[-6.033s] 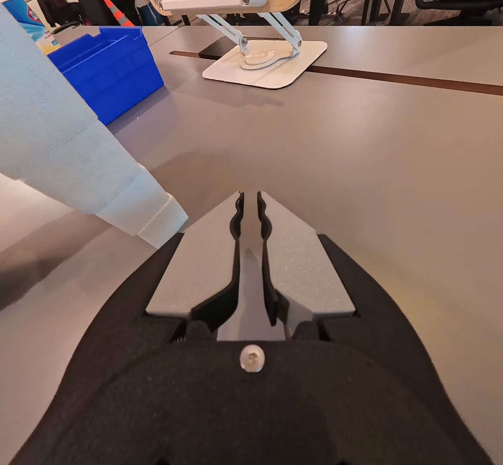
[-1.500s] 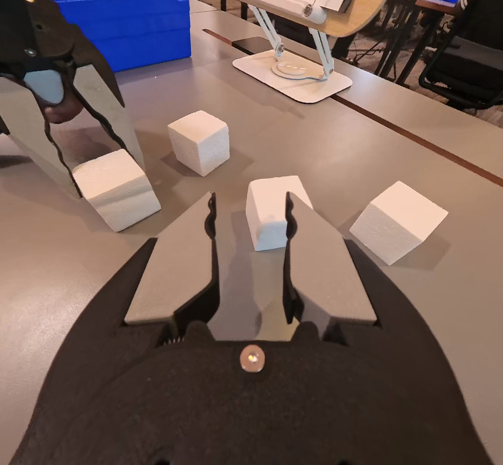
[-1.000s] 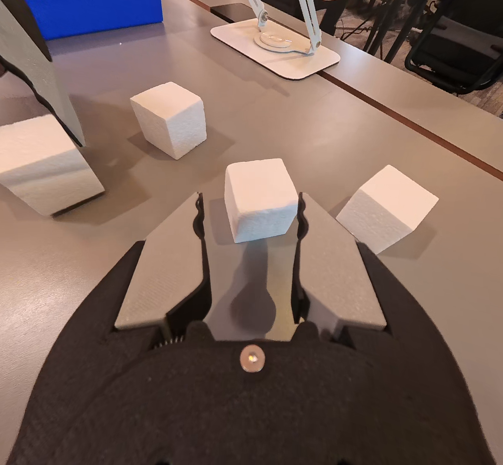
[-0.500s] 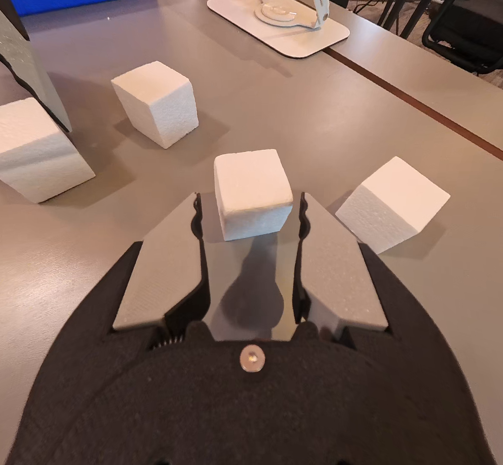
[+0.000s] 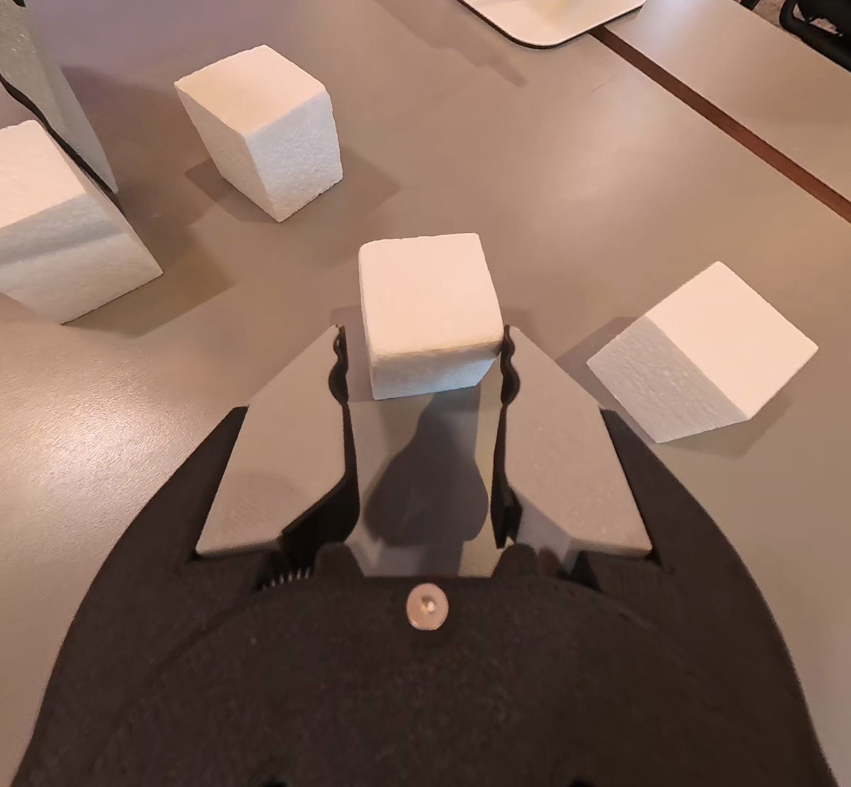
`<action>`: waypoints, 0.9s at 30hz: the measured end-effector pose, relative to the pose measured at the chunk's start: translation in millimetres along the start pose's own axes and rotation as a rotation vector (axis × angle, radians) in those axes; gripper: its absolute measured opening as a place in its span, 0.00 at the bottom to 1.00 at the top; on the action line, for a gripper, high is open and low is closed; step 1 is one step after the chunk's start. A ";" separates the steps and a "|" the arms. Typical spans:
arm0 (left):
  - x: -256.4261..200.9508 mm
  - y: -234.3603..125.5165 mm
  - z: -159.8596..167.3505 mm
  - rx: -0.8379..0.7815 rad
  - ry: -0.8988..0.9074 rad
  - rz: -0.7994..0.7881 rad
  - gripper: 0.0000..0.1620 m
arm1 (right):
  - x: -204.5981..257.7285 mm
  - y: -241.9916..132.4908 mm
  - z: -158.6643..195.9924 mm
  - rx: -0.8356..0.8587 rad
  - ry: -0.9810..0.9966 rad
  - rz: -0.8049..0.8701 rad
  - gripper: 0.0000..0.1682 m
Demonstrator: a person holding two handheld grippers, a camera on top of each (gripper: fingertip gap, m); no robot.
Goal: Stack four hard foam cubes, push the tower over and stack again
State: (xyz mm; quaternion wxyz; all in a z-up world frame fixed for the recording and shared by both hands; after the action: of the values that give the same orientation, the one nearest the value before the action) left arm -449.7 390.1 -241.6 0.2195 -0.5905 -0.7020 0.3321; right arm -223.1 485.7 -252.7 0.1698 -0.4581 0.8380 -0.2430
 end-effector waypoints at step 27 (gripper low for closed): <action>0.4 -5.6 4.0 0.000 0.006 -0.006 0.36 | 67.7 -21.3 -28.7 -0.232 -0.208 -0.204 0.32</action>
State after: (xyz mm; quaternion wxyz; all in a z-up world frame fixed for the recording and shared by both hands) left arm -456.3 389.2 -240.3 0.2228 -0.5893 -0.7031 0.3296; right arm -258.4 425.5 -221.3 0.1759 -0.5800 0.7875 -0.1118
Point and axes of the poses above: each gripper's, where its closed fingertips meet, y out along the fingers, z out of its underside, x = y × z across the jaws, the point moved 8 cm from there along -y, back along the fingers, and after that the axes turned 2 degrees about y, right-handed, at the moved point
